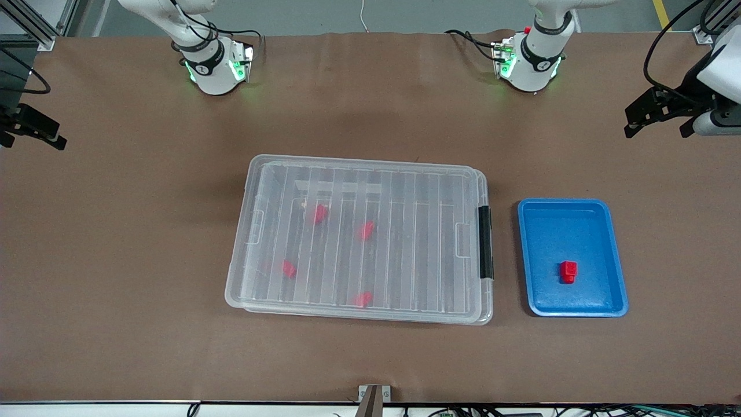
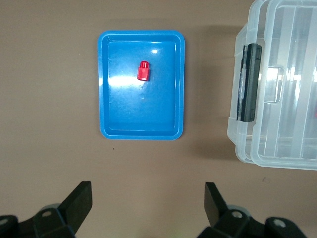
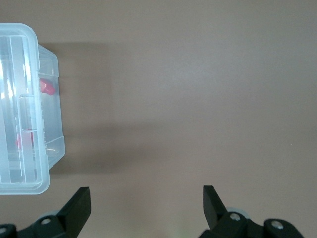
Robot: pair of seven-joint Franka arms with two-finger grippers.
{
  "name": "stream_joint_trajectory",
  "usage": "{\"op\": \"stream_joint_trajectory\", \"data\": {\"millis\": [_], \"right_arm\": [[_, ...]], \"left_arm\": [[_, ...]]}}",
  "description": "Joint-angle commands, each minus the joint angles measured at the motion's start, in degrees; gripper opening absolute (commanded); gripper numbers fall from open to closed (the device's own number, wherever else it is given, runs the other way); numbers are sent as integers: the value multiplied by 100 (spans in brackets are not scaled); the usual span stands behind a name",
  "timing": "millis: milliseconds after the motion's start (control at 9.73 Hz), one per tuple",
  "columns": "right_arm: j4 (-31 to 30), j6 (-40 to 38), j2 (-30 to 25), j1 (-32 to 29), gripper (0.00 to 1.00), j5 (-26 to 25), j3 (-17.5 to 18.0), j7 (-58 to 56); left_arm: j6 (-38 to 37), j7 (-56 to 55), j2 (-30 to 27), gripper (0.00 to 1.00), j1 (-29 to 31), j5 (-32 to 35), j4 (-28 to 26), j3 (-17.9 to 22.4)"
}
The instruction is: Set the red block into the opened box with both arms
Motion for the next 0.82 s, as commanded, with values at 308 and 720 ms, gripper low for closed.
{"op": "stream_joint_trajectory", "data": {"millis": [308,720], "right_arm": [[-150,32,-126,-31,100,53,38,145],[-168,643,503,426,100,220,519,906]], "left_arm": [[-42,144,568,100,90,99,239,5],[886,83,1718,100,284,291,134,-21]]}}
